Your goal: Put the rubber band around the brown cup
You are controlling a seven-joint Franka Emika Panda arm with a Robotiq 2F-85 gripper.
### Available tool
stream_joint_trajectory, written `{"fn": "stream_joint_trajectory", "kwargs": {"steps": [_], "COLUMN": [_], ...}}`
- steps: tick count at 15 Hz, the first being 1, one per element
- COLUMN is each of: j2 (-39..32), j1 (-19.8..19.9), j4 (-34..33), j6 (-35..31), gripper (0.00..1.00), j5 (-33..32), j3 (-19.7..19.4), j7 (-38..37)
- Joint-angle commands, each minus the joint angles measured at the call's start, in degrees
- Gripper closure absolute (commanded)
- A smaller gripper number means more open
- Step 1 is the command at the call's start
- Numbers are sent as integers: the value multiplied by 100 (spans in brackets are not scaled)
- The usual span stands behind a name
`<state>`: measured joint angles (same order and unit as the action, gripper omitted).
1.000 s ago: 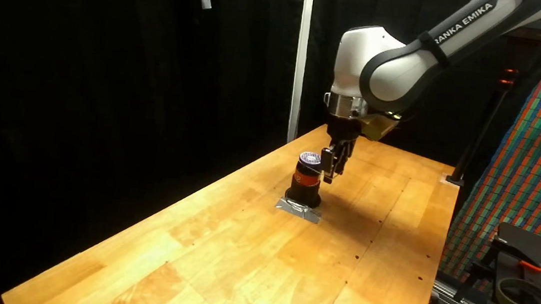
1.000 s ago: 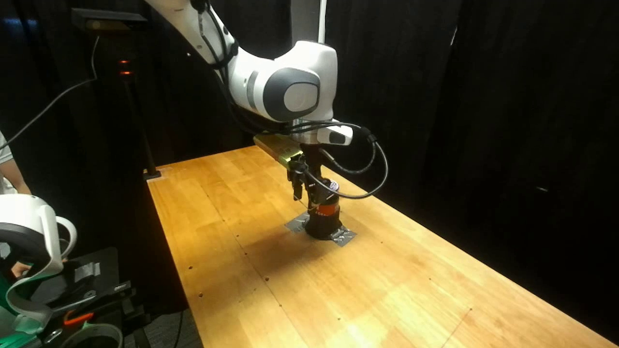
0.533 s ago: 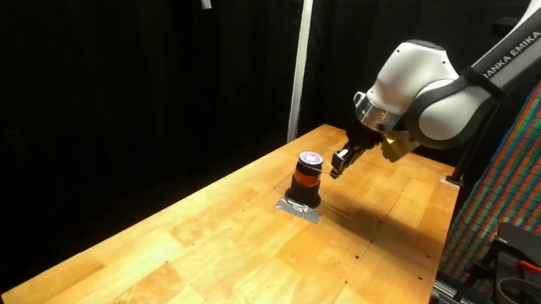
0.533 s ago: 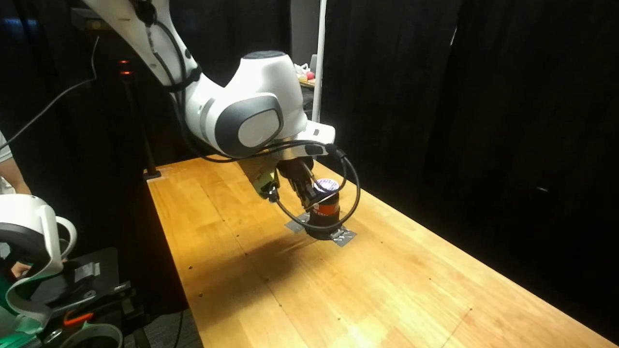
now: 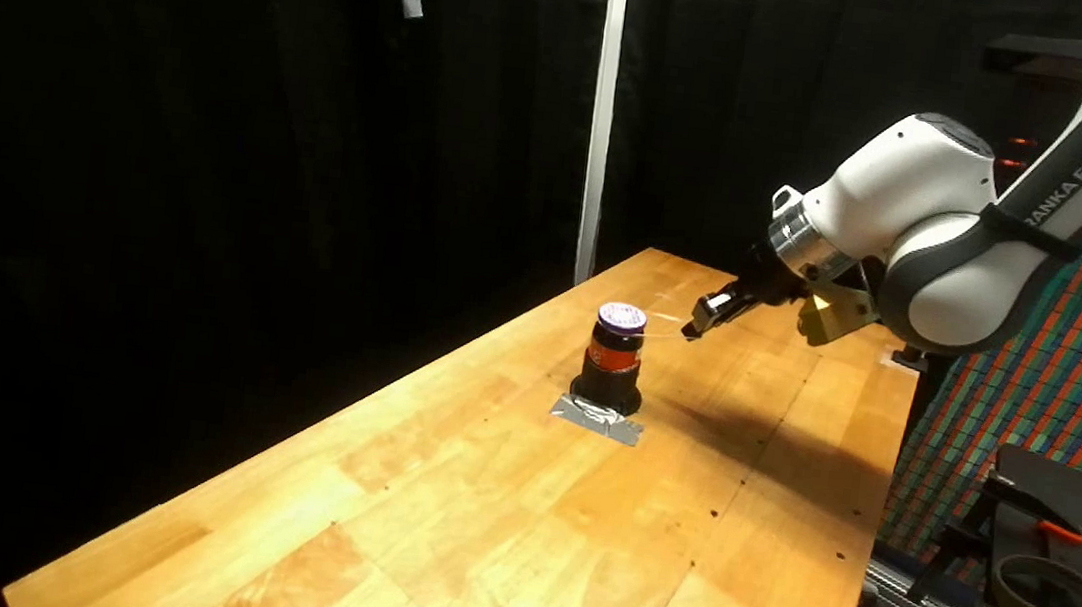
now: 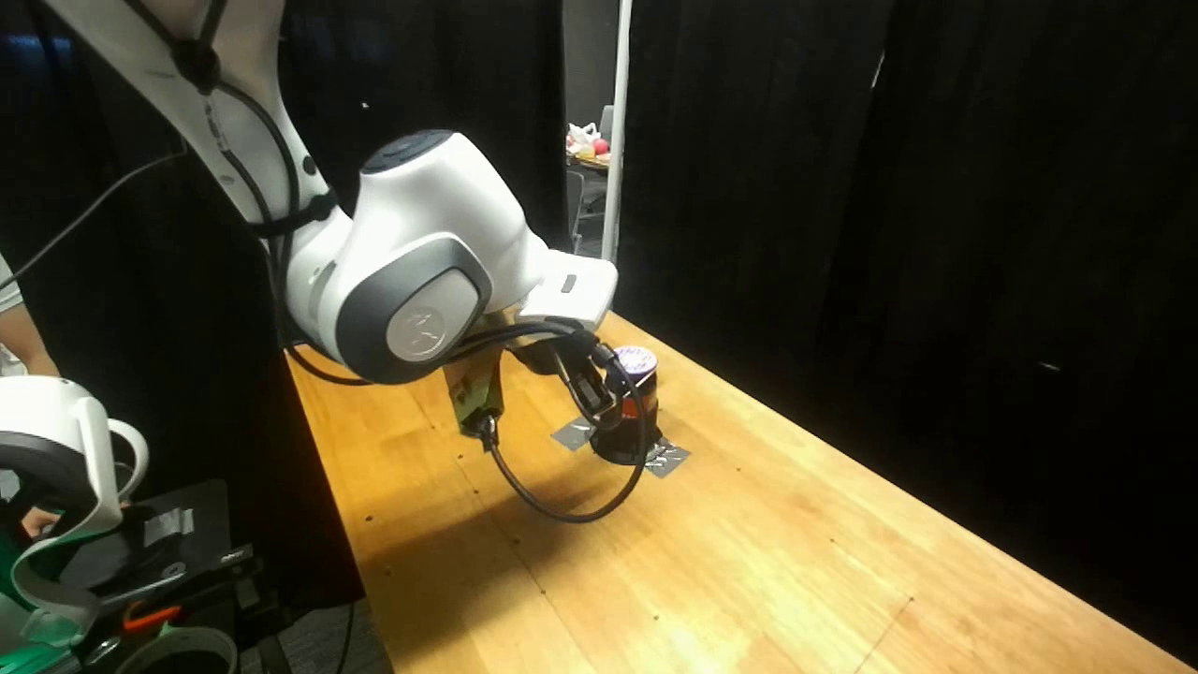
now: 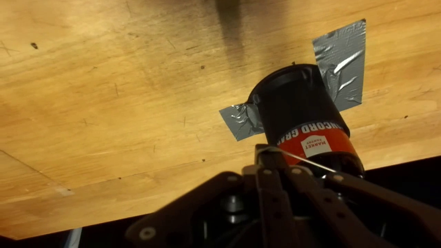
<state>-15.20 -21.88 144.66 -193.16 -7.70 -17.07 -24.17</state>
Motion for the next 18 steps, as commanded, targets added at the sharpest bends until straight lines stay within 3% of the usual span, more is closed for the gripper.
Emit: {"fn": "stream_joint_trajectory", "kwargs": {"steps": [1,5,6,11,18], "j2": [142,85,124,-120,-881], "j1": [-313,-364,350,1032,1334], "j4": [504,746,798,911,899], "j6": [-739,-1377,-1507,-2418,-4172], "gripper": [99,97,98,98,99], "j5": [315,360,920,1385,1707], "j3": [-167,-34,837,1833,2310], "j7": [-112,-199,382,294,303]}}
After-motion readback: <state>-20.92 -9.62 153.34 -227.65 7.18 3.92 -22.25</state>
